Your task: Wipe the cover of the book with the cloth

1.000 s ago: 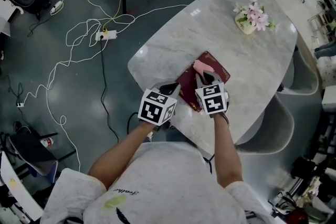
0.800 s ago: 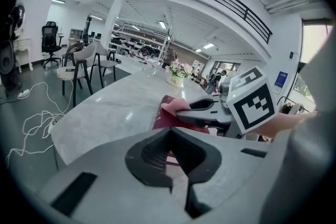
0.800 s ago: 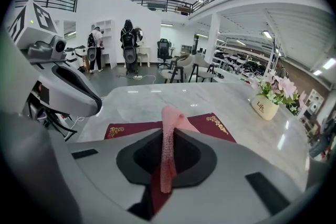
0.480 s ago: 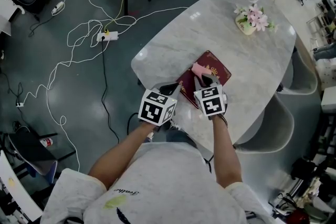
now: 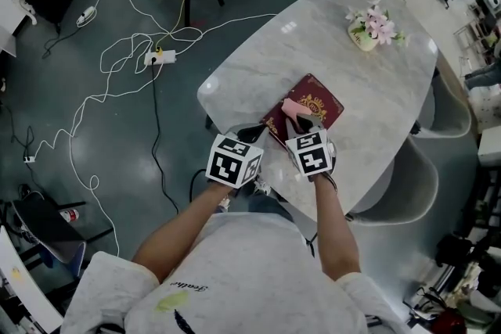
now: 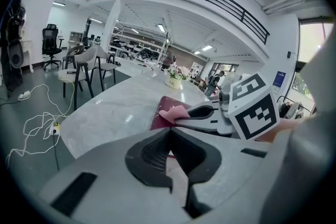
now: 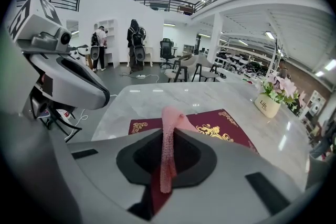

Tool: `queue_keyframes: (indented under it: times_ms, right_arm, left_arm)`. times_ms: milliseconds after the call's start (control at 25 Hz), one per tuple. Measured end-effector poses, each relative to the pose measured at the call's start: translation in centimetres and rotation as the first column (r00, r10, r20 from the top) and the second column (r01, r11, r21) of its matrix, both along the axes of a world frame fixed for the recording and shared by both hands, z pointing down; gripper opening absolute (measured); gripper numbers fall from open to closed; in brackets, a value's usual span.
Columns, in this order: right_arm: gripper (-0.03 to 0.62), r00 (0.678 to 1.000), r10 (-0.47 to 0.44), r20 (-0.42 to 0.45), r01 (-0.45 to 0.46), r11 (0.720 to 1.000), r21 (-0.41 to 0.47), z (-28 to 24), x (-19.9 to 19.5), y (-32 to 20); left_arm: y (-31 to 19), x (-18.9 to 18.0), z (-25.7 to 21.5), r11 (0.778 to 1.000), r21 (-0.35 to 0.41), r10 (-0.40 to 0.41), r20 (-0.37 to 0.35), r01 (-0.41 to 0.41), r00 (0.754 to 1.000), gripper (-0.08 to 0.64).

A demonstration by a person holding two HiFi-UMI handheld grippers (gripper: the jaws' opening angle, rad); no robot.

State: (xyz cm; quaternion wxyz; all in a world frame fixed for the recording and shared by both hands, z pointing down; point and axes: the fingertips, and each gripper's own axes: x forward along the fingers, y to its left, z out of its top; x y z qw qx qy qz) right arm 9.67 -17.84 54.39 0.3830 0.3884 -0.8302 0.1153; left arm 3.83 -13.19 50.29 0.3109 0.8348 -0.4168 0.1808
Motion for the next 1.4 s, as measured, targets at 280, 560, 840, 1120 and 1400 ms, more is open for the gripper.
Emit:
queue_keyframes:
  times_ms: [280, 560, 840, 1120, 1400]
  right_arm:
    - [0.02, 1.0, -0.006, -0.004, 0.006, 1.0, -0.001, -0.1, -0.5, 1.1]
    - [0.02, 1.0, -0.011, -0.009, 0.011, 1.0, -0.004, 0.1, -1.1, 2.3]
    - [0.02, 1.0, -0.021, -0.011, 0.021, 1.0, -0.005, 0.0, -2.3, 3.1]
    - [0.02, 1.0, -0.018, -0.016, 0.018, 1.0, -0.002, 0.0, -3.4, 4.4]
    - [0.02, 1.0, -0.008, -0.017, 0.008, 1.0, -0.002, -0.1, -4.5, 5.7]
  left_arm:
    - [1.0, -0.4, -0.2, 1.0, 0.005, 0.002, -0.002, -0.002, 1.0, 0.006]
    - [1.9, -0.8, -0.3, 1.0, 0.006, 0.005, -0.004, -0.005, 1.0, 0.006]
    - [2.3, -1.4, -0.6, 1.0, 0.017, 0.015, -0.006, -0.015, 1.0, 0.006]
    - [3.3, -2.5, -0.7, 1.0, 0.02, 0.019, -0.008, -0.019, 1.0, 0.007]
    - [4.5, -3.6, -0.9, 0.999, 0.026, 0.031, -0.013, -0.031, 0.999, 0.007]
